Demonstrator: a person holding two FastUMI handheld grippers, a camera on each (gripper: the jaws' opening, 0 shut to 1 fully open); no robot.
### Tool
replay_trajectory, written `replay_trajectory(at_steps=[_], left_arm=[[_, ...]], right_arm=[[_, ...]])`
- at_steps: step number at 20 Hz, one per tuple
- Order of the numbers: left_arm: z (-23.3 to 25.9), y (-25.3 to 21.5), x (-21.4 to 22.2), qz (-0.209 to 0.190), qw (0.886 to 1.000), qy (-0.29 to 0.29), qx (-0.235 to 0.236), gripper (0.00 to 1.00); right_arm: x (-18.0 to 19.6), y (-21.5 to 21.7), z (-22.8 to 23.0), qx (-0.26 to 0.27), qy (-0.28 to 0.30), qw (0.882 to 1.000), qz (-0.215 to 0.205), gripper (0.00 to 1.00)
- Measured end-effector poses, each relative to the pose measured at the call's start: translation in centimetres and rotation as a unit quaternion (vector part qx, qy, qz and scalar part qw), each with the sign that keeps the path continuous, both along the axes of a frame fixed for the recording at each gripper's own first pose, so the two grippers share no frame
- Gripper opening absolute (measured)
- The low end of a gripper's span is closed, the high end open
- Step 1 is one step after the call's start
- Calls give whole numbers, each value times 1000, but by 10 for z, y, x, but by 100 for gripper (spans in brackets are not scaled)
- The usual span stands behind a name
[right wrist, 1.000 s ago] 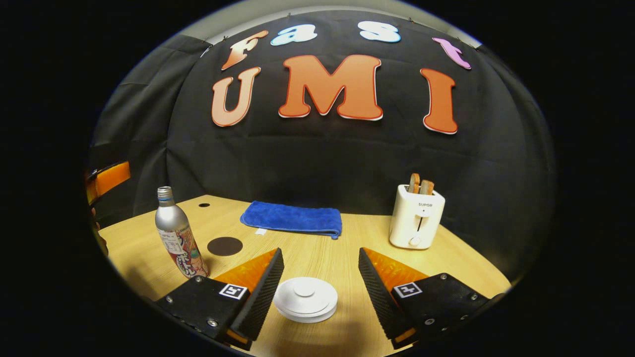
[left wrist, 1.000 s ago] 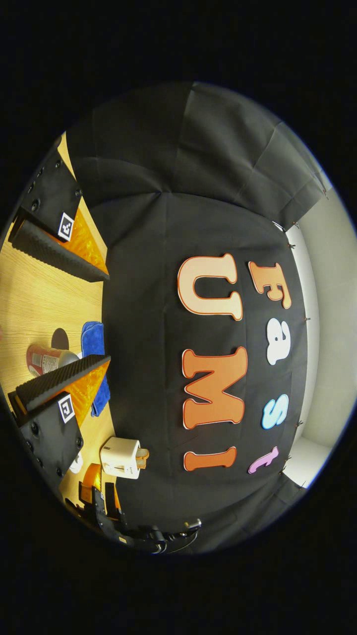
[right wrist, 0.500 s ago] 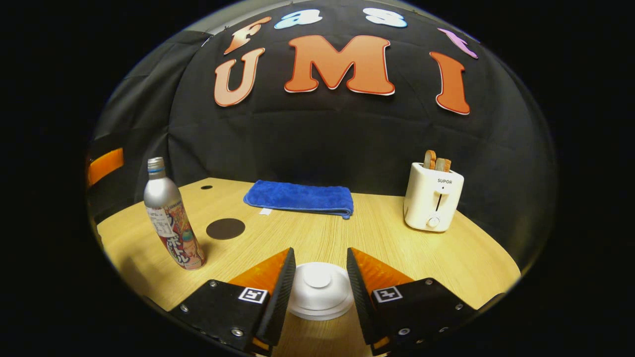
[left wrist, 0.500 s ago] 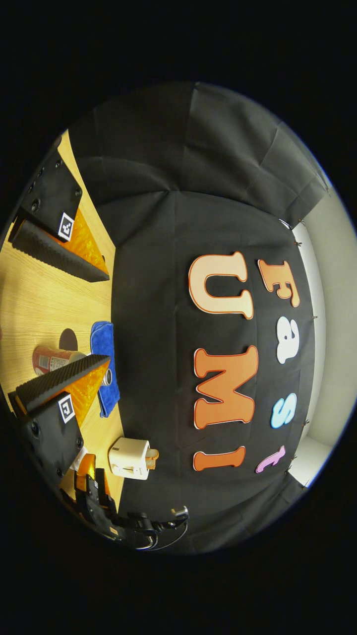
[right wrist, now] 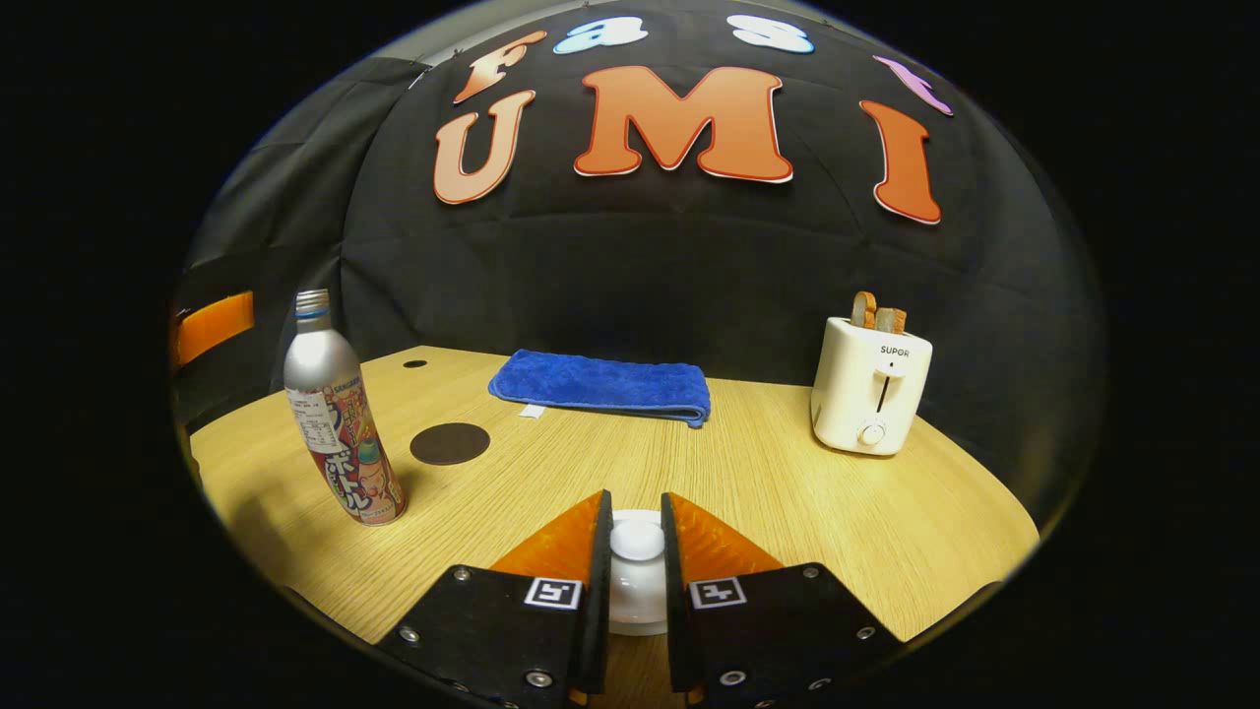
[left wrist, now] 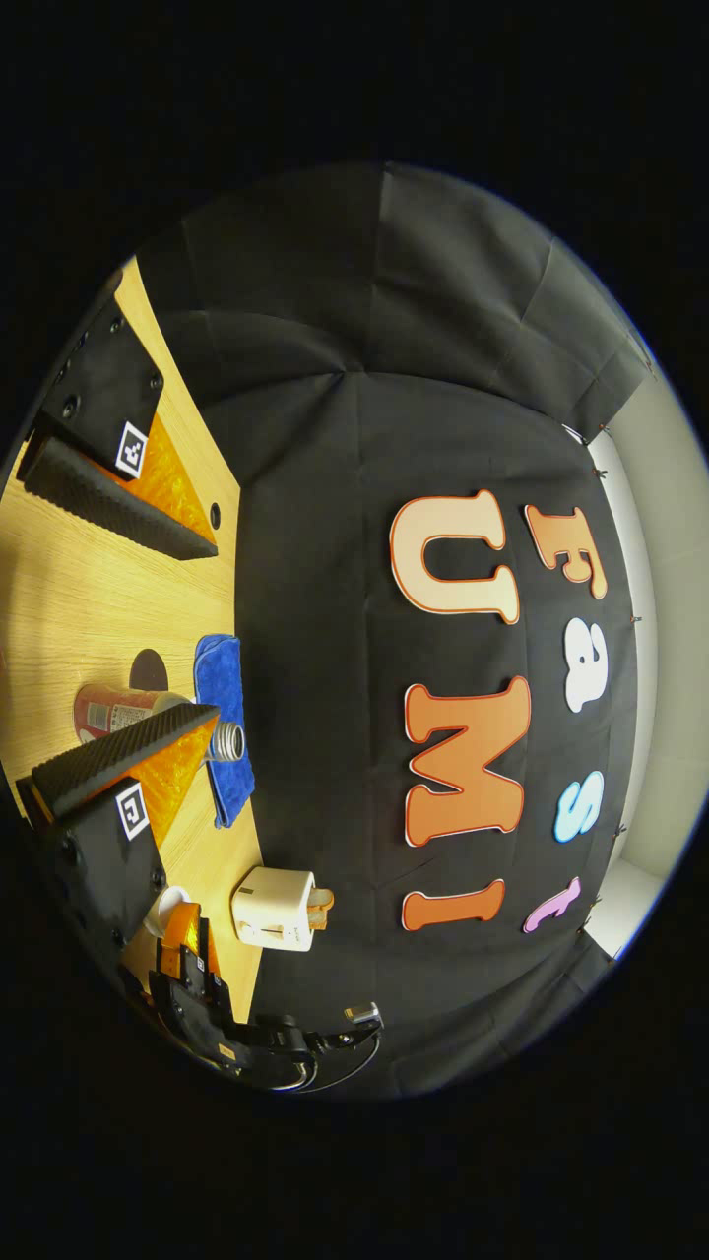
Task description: Open the teacup lid with one hand, grasp the water bottle and pour water into the teacup with the other hand; after pouring, place the water bottle on the coaster and then close the teacup lid.
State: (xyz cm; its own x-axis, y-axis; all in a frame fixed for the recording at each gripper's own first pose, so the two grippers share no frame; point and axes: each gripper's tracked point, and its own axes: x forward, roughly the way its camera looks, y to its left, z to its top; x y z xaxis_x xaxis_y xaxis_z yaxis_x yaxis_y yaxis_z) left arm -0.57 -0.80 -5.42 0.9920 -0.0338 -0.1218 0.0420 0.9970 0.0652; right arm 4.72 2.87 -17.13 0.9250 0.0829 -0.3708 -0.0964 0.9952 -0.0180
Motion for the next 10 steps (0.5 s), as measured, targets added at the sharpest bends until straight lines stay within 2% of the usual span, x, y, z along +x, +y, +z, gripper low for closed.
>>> replay_trajectory(at_steps=[4,7,10], left_arm=[[-14,-11,1,-16,1000,15,5,96],[-24,-17,1,-19,1000,23,5,96],[-40,-25,3,-29,999,42,-8,96]], right_arm=[[2,-2,1,20,0,1000,-1,19],[1,-5,18,48,-20,999,-3,18],[-2,-12,38,50,-40,998,-7,18]])
